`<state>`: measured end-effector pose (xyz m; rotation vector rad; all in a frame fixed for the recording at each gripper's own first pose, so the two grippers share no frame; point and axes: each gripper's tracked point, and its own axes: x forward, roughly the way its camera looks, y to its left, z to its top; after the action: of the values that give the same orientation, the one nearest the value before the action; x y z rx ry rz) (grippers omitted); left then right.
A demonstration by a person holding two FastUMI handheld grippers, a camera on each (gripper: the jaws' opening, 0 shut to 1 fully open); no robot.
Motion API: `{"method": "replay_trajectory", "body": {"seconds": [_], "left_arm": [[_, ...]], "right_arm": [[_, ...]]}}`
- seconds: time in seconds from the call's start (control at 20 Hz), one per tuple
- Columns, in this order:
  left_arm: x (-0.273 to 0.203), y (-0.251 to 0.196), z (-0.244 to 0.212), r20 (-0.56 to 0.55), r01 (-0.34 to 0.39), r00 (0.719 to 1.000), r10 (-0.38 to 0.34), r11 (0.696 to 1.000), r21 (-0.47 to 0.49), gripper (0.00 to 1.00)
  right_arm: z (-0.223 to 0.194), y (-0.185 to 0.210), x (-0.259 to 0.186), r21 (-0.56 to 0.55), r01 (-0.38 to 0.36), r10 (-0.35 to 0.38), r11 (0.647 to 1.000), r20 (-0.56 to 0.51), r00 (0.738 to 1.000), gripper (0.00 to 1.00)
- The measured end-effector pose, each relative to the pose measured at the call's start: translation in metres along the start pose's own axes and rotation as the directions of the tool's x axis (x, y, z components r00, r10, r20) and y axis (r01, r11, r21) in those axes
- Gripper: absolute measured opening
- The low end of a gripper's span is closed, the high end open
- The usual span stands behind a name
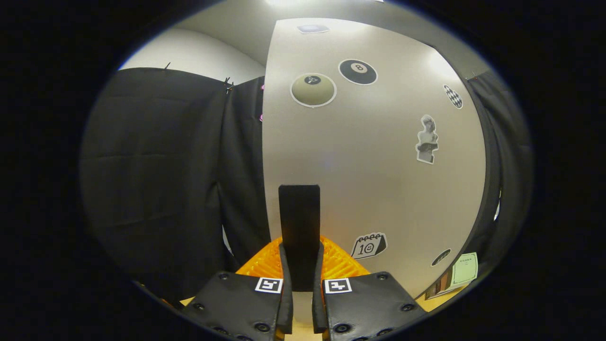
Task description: Open the cabinet door with the right hand, grasp the bottle in the cabinet with the left hand and place it on the coaster, then close the cabinet door with the right hand.
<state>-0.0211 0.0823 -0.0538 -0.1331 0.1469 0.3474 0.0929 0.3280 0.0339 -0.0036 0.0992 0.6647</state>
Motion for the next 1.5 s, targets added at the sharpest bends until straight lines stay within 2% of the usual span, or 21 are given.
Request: {"method": "replay_trajectory", "body": {"seconds": [0.45, 0.95, 1.05, 1.15, 1.35, 1.5], "left_arm": [[-0.075, -0.046, 0.029, 0.127, -0.034, 0.992, 0.023, 0.995, 0.090, 0.86], [-0.146, -0.090, 0.026, 0.158, -0.057, 0.987, 0.038, 0.992, 0.116, 0.87], [-0.160, -0.092, 0.033, 0.186, -0.085, 0.981, 0.057, 0.985, 0.147, 0.86], [-0.164, -0.096, 0.034, 0.190, -0.086, 0.980, 0.052, 0.981, 0.173, 0.85], [-0.155, -0.121, 0.036, 0.177, -0.029, 0.984, -0.001, 0.986, 0.164, 0.86], [-0.145, -0.131, 0.037, 0.195, -0.017, 0.981, -0.024, 0.979, 0.205, 0.86]], "right_arm": [[-0.004, -0.008, -0.025, 0.011, -0.128, 0.129, 0.992, -0.009, 0.992, 0.18], [-0.007, -0.019, -0.040, 0.025, -0.199, 0.199, 0.980, 0.011, 0.980, 0.17], [-0.005, -0.022, -0.042, 0.035, -0.210, 0.209, 0.977, 0.024, 0.978, 0.18], [-0.006, -0.025, -0.044, 0.047, -0.208, 0.207, 0.977, 0.026, 0.978, 0.18], [-0.006, -0.032, -0.045, 0.067, -0.199, 0.197, 0.978, 0.030, 0.980, 0.18], [-0.003, -0.037, -0.045, 0.067, -0.200, 0.198, 0.978, 0.031, 0.980, 0.18]]}}
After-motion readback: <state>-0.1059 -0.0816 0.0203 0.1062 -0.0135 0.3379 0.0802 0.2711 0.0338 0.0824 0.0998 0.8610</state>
